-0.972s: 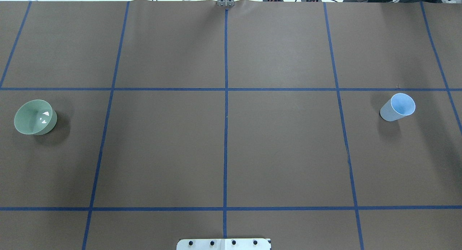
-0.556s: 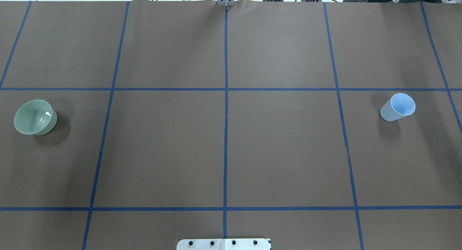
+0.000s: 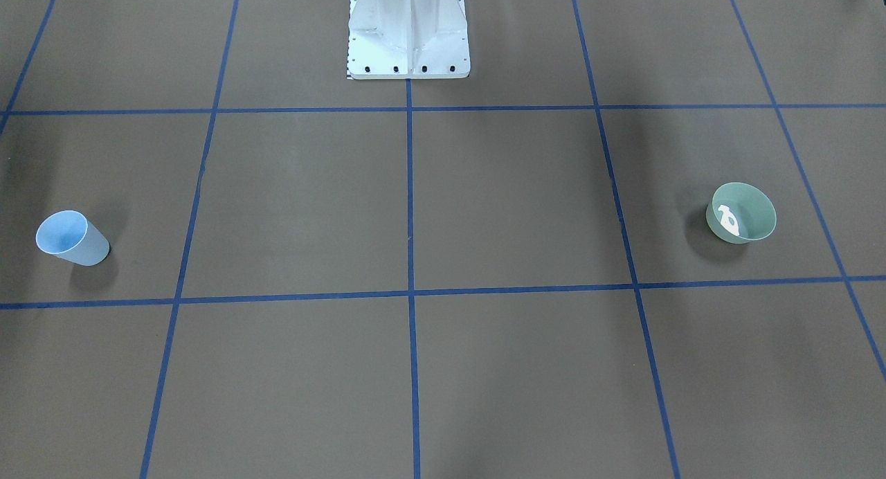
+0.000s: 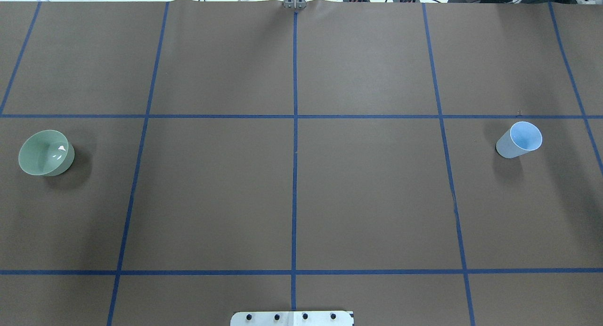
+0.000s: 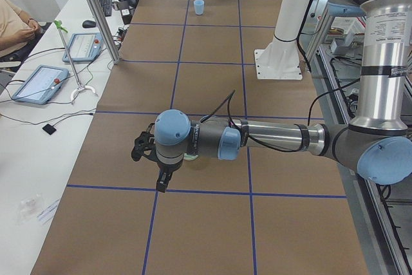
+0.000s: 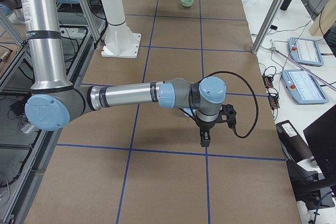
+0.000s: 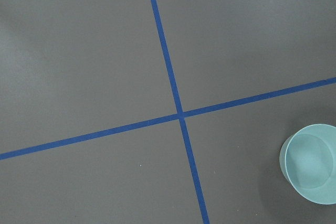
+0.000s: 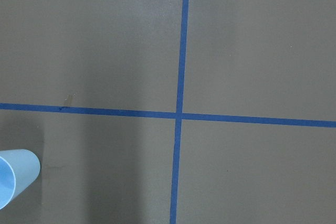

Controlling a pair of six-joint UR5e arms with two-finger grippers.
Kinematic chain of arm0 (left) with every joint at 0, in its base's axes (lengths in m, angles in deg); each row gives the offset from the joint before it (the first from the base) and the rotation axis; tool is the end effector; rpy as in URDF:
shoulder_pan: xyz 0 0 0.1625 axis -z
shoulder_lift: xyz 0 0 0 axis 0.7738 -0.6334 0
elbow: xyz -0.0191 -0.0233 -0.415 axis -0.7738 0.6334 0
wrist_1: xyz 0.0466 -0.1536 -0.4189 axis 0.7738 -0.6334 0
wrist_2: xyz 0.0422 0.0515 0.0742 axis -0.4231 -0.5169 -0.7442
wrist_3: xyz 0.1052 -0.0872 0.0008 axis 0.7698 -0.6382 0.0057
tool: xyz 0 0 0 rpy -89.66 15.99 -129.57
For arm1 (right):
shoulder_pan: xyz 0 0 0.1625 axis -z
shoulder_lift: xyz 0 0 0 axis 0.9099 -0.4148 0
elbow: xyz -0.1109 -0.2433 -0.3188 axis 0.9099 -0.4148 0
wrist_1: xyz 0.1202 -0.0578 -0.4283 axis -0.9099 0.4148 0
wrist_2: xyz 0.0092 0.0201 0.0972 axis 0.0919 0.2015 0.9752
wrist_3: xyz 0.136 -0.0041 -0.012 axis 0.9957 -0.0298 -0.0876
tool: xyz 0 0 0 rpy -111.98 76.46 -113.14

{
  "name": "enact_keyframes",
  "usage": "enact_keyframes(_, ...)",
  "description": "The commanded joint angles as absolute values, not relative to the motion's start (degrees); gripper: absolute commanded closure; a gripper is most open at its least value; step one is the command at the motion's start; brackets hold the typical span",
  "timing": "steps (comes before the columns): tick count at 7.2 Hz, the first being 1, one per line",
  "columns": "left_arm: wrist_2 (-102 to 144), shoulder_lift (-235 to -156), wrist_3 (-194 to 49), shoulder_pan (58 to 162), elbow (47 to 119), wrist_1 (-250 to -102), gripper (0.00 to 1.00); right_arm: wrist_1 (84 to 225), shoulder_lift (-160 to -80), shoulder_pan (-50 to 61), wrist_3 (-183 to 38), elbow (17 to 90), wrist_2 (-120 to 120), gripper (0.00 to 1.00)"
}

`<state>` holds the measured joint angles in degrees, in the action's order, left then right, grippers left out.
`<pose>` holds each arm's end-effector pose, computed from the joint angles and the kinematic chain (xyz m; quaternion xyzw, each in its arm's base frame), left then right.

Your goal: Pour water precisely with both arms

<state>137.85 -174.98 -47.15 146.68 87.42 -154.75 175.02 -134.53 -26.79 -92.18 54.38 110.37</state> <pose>-0.0867 -0.5274 0.6194 0.1307 0.3933 0.0701 0.9074 0.0616 -0.5633 0.6013 0.0336 -0.3708 -0.0123 0.9280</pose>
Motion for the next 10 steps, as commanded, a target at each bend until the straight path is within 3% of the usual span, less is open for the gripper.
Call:
enact_keyframes(1, 137.9, -174.6, -47.2, 146.7, 86.3, -154.8, 0.0, 175.0, -135.0, -26.8, -92.2, 54.5, 110.4, 0.0)
enact_keyframes(10, 137.9, -173.4, -47.3, 146.8, 86.9, -154.7, 0.0, 175.0, -135.4, -26.8, -92.0, 55.0, 110.5, 0.0)
